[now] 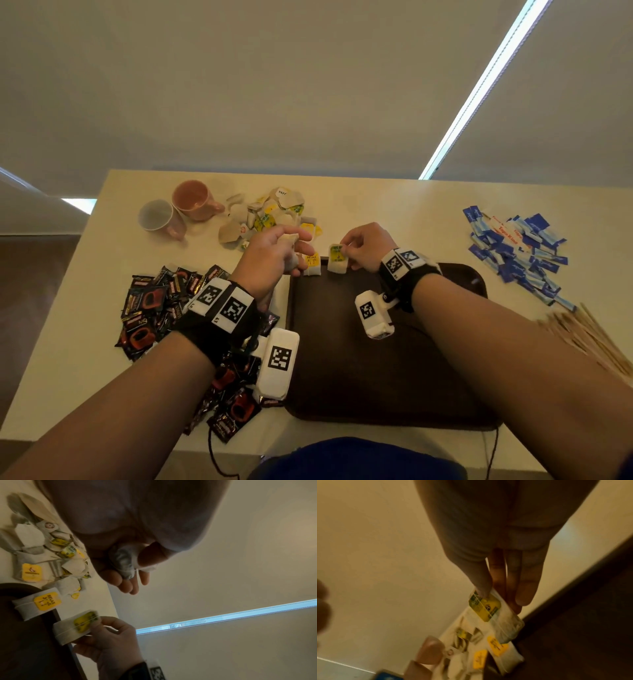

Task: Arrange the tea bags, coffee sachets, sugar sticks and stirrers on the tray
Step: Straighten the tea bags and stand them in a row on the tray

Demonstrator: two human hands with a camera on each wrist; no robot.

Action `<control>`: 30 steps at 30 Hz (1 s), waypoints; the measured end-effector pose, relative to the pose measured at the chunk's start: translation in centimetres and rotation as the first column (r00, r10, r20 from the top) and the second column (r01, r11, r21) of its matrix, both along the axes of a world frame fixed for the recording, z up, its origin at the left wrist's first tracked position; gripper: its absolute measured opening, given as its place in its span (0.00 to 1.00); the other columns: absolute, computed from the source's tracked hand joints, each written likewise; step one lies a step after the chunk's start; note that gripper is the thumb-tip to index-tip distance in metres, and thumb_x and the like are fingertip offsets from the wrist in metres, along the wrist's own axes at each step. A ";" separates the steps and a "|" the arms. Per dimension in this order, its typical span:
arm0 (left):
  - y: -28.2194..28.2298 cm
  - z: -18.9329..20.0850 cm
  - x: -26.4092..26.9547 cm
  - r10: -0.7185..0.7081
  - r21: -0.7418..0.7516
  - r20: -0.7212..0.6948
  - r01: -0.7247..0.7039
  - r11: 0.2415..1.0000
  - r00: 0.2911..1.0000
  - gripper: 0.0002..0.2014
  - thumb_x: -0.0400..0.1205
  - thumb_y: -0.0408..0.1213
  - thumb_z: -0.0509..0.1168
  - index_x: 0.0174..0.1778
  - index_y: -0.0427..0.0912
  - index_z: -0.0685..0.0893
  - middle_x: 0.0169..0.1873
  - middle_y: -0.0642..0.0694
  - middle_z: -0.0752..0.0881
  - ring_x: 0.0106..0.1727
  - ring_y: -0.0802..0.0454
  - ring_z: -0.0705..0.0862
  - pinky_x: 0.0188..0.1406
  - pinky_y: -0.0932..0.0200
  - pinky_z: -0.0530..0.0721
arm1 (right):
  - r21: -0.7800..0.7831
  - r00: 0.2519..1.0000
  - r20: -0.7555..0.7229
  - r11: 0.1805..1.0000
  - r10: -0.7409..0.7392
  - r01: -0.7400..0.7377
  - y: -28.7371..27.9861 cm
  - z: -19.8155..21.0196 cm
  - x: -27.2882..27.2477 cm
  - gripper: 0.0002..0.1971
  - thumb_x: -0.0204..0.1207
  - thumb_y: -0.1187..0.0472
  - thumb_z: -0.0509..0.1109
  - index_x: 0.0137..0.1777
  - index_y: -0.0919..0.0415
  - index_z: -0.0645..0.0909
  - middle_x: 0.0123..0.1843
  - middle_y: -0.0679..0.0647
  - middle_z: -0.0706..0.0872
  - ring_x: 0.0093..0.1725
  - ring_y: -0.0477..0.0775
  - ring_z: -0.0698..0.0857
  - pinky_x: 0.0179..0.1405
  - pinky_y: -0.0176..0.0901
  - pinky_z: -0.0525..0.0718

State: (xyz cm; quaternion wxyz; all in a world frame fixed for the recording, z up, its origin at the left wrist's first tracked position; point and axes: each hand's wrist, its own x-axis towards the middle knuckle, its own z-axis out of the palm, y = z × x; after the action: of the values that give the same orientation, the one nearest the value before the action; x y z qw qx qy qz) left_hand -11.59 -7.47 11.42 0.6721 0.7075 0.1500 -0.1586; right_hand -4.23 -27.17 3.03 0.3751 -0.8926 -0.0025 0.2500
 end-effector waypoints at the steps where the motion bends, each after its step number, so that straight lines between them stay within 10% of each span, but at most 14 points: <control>1: 0.2 -0.2 0.0 -0.030 0.013 -0.005 0.030 0.999 1.000 0.15 0.87 0.23 0.54 0.52 0.41 0.84 0.42 0.43 0.89 0.36 0.52 0.85 0.35 0.60 0.82 | -0.024 1.000 -0.022 1.000 -0.005 0.004 0.4 -1.1 0.0 0.03 0.79 0.60 0.74 0.49 0.55 0.88 0.42 0.53 0.91 0.34 0.50 0.91 0.40 0.45 0.92; 10: 1.2 -1.8 0.6 -0.171 0.055 0.011 0.171 0.984 0.985 0.06 0.91 0.29 0.54 0.58 0.44 0.71 0.52 0.43 0.90 0.45 0.54 0.91 0.37 0.59 0.85 | -0.196 0.996 -0.017 0.977 -0.087 0.082 2.4 -5.7 0.7 0.07 0.78 0.58 0.75 0.53 0.55 0.91 0.49 0.53 0.90 0.44 0.48 0.83 0.42 0.38 0.80; 21: 1.1 -2.4 0.9 -0.066 0.143 0.039 0.060 0.988 0.997 0.04 0.85 0.30 0.67 0.54 0.35 0.83 0.49 0.43 0.92 0.45 0.58 0.92 0.49 0.60 0.89 | -0.190 0.990 0.060 0.972 -0.130 0.139 3.2 -6.5 1.4 0.07 0.79 0.58 0.73 0.52 0.56 0.91 0.49 0.54 0.90 0.44 0.48 0.82 0.43 0.37 0.78; 26: 1.5 -2.6 0.6 -0.048 0.229 0.064 0.033 0.973 0.997 0.07 0.81 0.36 0.73 0.38 0.53 0.89 0.39 0.52 0.92 0.51 0.45 0.91 0.61 0.37 0.86 | -0.170 0.990 0.033 0.975 -0.140 0.144 2.8 -6.4 1.2 0.07 0.78 0.58 0.74 0.53 0.57 0.89 0.46 0.53 0.89 0.44 0.50 0.84 0.42 0.38 0.79; 30: 1.6 -2.1 0.4 -0.041 0.260 0.091 0.016 0.965 0.995 0.09 0.80 0.35 0.74 0.39 0.56 0.89 0.43 0.51 0.91 0.52 0.47 0.89 0.60 0.44 0.87 | -0.141 0.987 0.045 0.978 -0.151 0.156 1.9 -5.5 0.9 0.11 0.78 0.59 0.74 0.59 0.57 0.87 0.49 0.53 0.89 0.49 0.51 0.87 0.48 0.39 0.82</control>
State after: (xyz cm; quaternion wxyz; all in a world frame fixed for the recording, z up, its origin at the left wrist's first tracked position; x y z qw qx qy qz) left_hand -11.21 -5.83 9.28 0.5779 0.7982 0.1268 -0.1132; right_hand -3.32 -25.25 -2.52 0.3278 -0.9191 0.0780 0.2044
